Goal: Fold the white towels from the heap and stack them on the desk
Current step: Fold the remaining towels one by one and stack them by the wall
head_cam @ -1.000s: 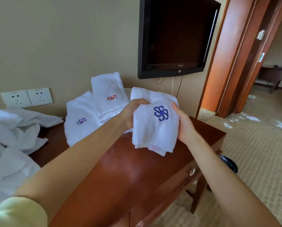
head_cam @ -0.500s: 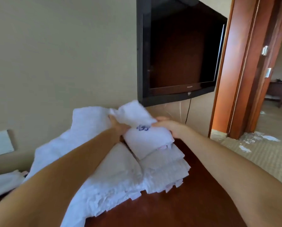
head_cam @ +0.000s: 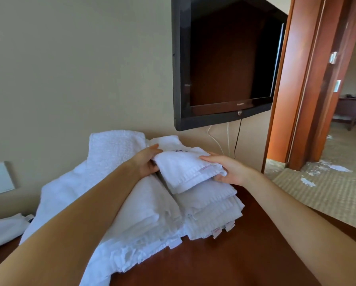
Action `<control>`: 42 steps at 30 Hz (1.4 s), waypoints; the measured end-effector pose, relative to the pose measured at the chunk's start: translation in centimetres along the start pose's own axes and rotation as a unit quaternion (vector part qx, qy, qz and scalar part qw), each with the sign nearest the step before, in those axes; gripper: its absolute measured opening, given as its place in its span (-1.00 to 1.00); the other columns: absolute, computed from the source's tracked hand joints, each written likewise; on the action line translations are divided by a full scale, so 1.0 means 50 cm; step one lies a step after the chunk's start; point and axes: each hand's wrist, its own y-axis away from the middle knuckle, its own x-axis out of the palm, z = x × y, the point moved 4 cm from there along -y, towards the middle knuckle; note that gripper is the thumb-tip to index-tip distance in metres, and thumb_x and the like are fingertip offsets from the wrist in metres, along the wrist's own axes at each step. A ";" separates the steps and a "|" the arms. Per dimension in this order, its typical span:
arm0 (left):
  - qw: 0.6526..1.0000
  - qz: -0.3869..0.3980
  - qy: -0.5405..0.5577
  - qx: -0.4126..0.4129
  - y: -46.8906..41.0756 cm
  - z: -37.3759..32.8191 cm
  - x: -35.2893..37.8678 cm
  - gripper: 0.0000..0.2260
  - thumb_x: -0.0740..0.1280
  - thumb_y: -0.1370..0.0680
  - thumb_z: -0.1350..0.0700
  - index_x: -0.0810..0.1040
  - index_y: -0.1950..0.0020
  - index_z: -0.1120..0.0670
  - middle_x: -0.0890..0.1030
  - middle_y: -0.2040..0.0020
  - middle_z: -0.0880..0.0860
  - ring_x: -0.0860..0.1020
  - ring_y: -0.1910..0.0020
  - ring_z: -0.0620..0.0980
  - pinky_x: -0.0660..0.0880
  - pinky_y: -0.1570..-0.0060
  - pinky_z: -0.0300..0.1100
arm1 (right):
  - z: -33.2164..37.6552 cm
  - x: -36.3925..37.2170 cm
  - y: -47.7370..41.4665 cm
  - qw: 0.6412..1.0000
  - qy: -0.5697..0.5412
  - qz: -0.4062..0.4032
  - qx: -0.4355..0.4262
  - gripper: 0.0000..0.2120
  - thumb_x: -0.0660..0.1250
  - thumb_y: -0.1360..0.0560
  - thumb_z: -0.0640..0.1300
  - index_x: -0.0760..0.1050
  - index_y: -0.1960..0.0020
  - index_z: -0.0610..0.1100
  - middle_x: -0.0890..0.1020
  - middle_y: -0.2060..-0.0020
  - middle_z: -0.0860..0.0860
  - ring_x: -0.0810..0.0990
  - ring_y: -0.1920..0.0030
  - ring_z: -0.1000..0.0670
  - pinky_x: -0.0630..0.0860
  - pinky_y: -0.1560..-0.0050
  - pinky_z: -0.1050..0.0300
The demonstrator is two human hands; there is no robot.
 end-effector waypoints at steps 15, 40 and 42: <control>0.958 -0.124 -0.252 0.057 -0.014 0.009 0.021 -0.36 0.40 -0.42 0.05 0.31 -0.47 0.13 0.40 -0.39 0.15 0.44 -0.29 0.19 0.42 -0.29 0.09 | -0.022 -0.022 0.060 0.953 0.284 -0.082 0.060 -0.73 0.37 -0.52 -0.09 0.46 -0.21 -0.02 0.59 0.05 0.02 0.56 0.15 0.07 0.50 0.17 0.23; 0.912 -0.117 -0.389 0.066 0.049 -0.012 0.060 -0.41 0.26 -0.58 -0.06 0.16 -0.56 0.04 0.11 -0.55 0.15 0.19 -0.49 0.15 0.17 -0.46 0.05 | -0.075 0.136 0.051 0.722 0.658 -0.189 -0.104 -0.51 -0.14 -0.65 0.15 0.10 -0.55 0.10 0.08 -0.56 0.01 -0.03 -0.56 -0.03 -0.16 -0.51 -0.06; 0.852 -0.078 -0.505 0.110 0.143 -0.001 0.077 -0.44 0.22 -0.61 0.00 0.12 -0.56 0.10 0.06 -0.57 0.14 0.14 -0.52 0.12 0.13 -0.46 -0.06 | -0.096 0.148 0.110 0.744 0.626 -0.205 -0.113 -0.29 -0.33 -0.49 0.26 0.13 -0.55 0.07 0.08 -0.56 0.02 -0.05 -0.56 -0.01 -0.18 -0.51 -0.01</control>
